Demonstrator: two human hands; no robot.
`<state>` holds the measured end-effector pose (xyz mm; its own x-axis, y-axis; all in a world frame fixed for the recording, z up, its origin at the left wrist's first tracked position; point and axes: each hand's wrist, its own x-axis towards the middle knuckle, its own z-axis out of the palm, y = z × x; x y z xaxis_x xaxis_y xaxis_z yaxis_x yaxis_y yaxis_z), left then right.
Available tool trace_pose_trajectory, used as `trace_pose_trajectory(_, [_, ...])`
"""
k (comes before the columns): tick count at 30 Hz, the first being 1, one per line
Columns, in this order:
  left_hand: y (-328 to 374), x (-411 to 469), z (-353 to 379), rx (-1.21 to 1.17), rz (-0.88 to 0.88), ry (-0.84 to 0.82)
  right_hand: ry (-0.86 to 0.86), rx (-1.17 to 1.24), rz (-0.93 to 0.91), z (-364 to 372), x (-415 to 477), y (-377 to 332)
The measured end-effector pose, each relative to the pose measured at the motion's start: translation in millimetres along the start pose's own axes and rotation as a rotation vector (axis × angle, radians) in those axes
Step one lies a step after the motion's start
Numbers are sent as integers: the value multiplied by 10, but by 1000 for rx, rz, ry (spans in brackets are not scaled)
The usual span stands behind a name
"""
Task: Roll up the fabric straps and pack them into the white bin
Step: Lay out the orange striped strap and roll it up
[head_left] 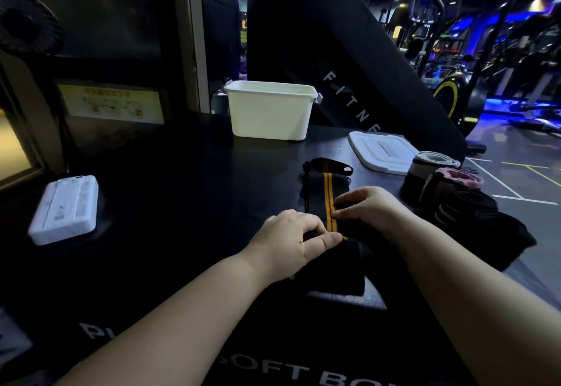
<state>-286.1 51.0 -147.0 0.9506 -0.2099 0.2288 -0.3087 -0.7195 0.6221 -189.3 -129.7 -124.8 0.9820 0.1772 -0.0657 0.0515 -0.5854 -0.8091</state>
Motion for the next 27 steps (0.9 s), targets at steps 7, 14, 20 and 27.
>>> trace_pose_trajectory(7, [-99, 167, 29, -48, 51, -37, -30, -251, -58, -8, 146, -87])
trace_pose_trajectory(14, [-114, 169, 47, -250, -72, -116, 20, -104, -34, -24, 482, -35])
trace_pose_trajectory(20, [-125, 169, 41, -261, -89, -124, 139, 21, -48, -15, 706, -52])
trace_pose_trajectory(27, [-139, 197, 46, -247, -73, -121, 51, 65, -37, -42, 831, 5])
